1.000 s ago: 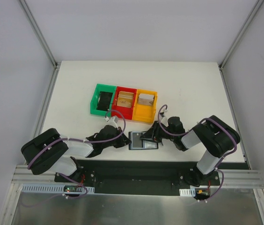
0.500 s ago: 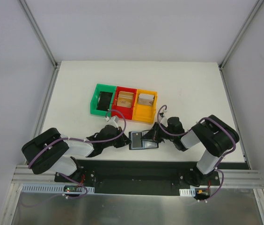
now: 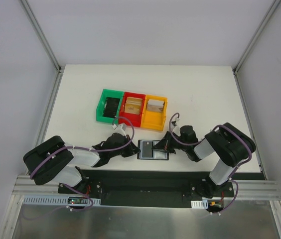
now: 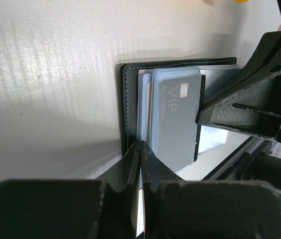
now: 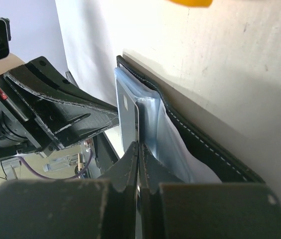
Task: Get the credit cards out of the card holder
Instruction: Remove the credit card from the card holder.
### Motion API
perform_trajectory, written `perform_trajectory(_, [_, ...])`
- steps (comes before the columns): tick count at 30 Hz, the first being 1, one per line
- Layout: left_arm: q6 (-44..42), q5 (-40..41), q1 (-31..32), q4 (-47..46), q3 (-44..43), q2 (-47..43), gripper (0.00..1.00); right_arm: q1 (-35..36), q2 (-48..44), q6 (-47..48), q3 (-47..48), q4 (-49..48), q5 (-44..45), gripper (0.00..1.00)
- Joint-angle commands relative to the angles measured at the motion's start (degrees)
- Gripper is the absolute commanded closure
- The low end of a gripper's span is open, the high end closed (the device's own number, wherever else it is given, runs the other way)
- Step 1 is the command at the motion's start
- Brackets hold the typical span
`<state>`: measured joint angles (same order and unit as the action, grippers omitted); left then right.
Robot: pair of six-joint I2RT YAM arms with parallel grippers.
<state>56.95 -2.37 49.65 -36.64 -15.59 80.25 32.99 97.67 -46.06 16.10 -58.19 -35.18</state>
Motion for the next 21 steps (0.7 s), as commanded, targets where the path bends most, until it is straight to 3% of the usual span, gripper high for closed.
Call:
perform_trajectory(1, [-0.08,1.93,1.15,5.35,1.53,1.23,1.00,-1.00,-1.95,1.33,-1.33,-1.84,-1.65,0.99])
perform_trajectory(21, [-0.08,2.02,1.15,6.06,1.27,1.40,1.00,-3.02,-3.62,2.29,-2.65,-1.22,-2.79,0.99])
